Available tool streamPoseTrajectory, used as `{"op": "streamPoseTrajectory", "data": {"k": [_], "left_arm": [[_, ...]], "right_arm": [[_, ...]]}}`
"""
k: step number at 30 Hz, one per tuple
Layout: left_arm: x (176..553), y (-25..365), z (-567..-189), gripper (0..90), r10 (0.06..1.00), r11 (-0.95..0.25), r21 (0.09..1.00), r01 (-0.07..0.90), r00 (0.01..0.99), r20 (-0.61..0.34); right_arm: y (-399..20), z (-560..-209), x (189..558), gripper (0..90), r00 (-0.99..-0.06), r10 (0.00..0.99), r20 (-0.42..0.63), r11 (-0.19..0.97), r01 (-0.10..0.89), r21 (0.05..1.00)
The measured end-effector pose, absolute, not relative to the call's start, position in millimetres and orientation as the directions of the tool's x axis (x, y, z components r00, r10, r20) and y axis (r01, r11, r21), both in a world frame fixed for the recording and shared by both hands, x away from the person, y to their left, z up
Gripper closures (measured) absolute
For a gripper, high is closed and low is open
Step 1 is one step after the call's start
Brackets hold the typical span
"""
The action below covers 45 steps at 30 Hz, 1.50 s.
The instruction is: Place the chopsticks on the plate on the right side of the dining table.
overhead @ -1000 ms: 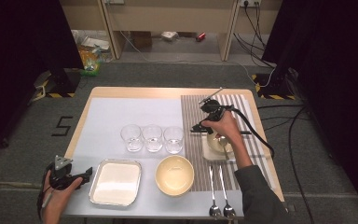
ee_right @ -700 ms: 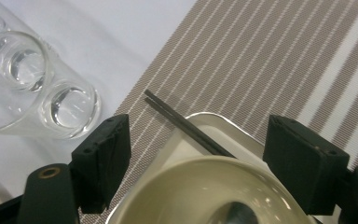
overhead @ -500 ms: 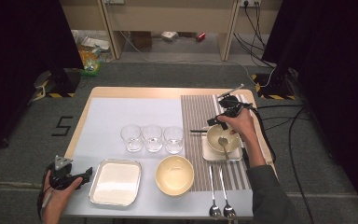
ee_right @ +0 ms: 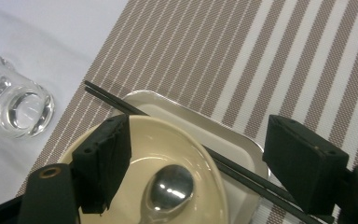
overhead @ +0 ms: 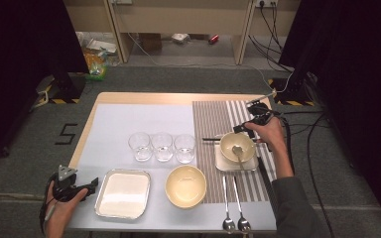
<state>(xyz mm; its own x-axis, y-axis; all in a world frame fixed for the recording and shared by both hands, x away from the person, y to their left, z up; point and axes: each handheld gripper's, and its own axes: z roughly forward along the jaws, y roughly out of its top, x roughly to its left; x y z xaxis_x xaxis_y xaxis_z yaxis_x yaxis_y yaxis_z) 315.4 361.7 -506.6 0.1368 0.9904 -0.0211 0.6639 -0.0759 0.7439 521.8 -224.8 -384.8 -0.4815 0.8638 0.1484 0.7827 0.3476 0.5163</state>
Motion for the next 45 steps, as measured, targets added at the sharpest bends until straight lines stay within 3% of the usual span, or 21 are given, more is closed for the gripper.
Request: {"op": "streamPoseTrajectory", "data": {"k": [20,45], "left_arm": [[315,362,-507,13.5,0.99,-0.077,0.744,0.664,0.137,-0.02],[315,362,-507,13.5,0.99,-0.077,0.744,0.664,0.137,-0.02]], "right_arm": [[-278,-402,521,23.6,-0.335,0.927,0.171,0.214,0.844,0.492],[-294,-428,517,23.3,-0.273,0.945,0.181,0.173,0.885,0.431]]}}
